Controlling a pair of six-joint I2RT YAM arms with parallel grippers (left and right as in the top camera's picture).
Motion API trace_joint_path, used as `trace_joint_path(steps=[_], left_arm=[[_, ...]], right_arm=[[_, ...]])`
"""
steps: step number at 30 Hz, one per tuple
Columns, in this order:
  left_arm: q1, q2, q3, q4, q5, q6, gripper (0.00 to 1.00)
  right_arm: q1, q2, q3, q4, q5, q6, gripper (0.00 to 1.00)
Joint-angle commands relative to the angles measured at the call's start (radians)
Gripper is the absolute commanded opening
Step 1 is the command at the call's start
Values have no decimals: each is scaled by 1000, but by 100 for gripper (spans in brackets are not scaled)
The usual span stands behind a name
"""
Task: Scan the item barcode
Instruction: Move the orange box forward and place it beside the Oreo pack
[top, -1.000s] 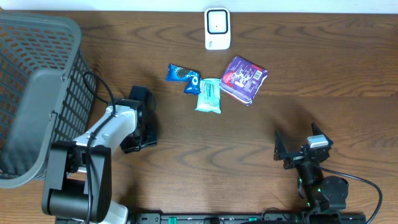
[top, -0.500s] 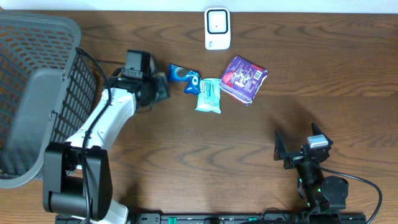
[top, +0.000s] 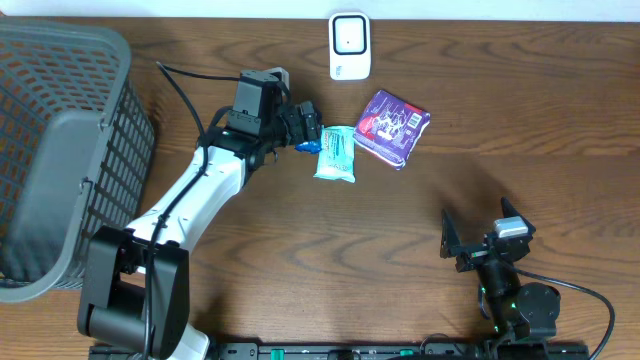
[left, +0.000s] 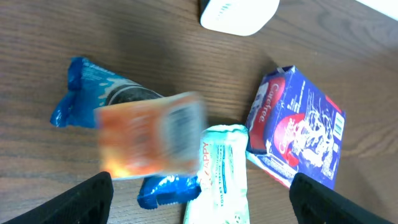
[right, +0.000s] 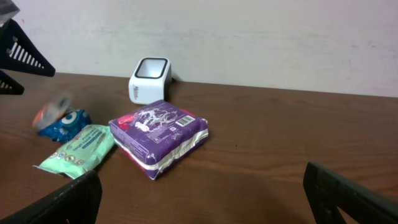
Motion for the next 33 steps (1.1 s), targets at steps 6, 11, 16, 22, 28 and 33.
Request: trace_joint_path(steps=[6, 11, 16, 22, 28, 33], left_arm=[[57, -155, 10, -82, -22, 2, 94], [114, -274, 10, -354, -87, 2, 94], [140, -286, 7, -569, -132, 2, 94], [139, -285, -14, -663, -130, 2, 94], [139, -285, -14, -733, -130, 2, 95], [139, -285, -19, -745, -130, 1, 95]], right_arm=[[-4, -4, -2, -4, 0, 3, 99], [-4, -4, -2, -4, 0, 3, 99], [-4, -4, -2, -4, 0, 3, 99], [-4, -4, -2, -4, 0, 3, 99], [-4, -4, -2, -4, 0, 3, 99], [-4, -4, -2, -4, 0, 3, 99]])
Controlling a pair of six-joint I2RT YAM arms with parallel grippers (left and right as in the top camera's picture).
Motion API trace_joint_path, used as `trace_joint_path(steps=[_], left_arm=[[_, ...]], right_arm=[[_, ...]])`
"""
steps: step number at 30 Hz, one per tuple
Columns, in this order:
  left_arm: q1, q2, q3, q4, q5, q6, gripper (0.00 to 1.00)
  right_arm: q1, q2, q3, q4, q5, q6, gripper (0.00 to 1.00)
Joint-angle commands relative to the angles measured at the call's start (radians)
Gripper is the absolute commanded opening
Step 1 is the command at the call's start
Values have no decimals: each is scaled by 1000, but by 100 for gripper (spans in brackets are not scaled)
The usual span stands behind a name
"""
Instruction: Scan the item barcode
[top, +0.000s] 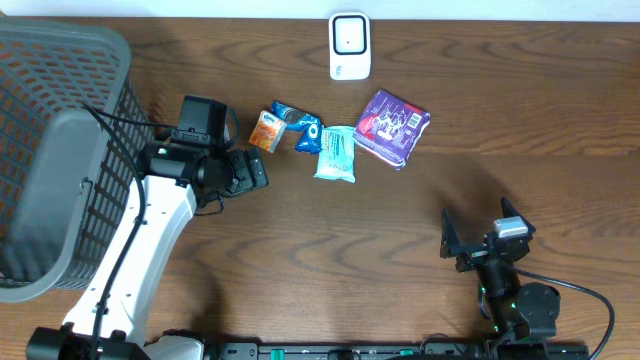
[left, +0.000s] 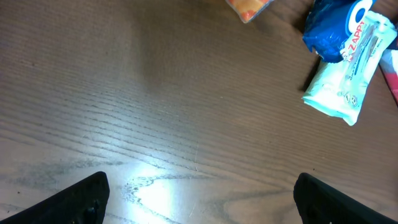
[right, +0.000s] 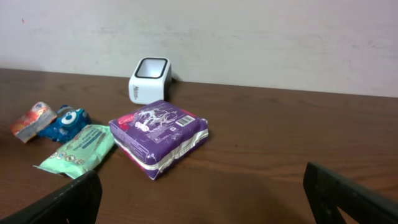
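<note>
A small orange packet (top: 265, 130) lies on the table left of a blue snack packet (top: 298, 125). A mint-green packet (top: 335, 153) and a purple pack (top: 393, 125) lie to their right. The white scanner (top: 349, 45) stands at the back edge. My left gripper (top: 257, 172) is open and empty over bare wood, near-left of the orange packet (left: 247, 7). In its wrist view the blue packet (left: 333, 28) and mint packet (left: 345, 71) show at top right. My right gripper (top: 480, 238) rests open at the near right, facing the purple pack (right: 158, 134) and scanner (right: 149, 78).
A large grey mesh basket (top: 60, 150) fills the left side of the table, close to my left arm. A white wall runs behind the scanner.
My left gripper was over the item cluster with the orange packet blurred between its fingers. Now it is back to the near left, and the orange packet lies on the table beside the blue one.
</note>
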Motion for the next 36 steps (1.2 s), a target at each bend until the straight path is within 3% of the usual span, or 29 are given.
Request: trace_joint_path(steps=[1, 36], left_arm=[[2, 4, -18, -4, -12, 1, 95], [0, 4, -19, -59, -12, 35, 95]], right_arm=[[-4, -4, -2, -4, 0, 3, 99], [-4, -4, -2, -4, 0, 3, 99]])
